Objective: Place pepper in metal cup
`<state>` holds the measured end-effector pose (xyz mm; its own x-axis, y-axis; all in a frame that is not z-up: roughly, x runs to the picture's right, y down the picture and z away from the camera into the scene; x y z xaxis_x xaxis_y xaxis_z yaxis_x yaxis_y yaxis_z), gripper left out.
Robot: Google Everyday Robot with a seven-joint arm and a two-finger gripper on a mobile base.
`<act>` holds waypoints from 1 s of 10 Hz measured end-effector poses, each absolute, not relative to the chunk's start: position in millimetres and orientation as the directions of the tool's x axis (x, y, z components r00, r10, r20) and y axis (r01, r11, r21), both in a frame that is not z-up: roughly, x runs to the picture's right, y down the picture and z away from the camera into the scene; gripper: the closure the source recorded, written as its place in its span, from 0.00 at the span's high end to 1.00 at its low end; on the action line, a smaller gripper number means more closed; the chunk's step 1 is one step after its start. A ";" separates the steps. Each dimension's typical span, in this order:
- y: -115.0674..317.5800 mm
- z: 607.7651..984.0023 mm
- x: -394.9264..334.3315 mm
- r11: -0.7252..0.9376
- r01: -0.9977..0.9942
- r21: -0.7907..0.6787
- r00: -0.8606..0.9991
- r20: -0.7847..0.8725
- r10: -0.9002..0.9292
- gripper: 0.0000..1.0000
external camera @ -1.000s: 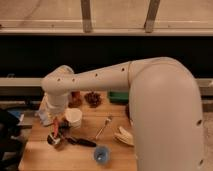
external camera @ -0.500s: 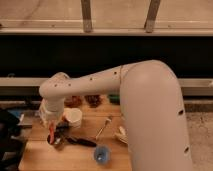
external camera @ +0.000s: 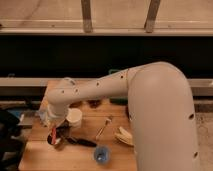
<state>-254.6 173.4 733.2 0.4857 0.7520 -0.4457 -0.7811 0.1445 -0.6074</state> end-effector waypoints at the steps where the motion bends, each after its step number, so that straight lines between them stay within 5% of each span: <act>1: 169.9 736.1 -253.8 0.143 -0.782 -0.606 0.480 -0.439 0.760 0.00; 10: 182.4 758.0 -249.8 0.119 -0.799 -0.589 0.456 -0.465 0.759 0.00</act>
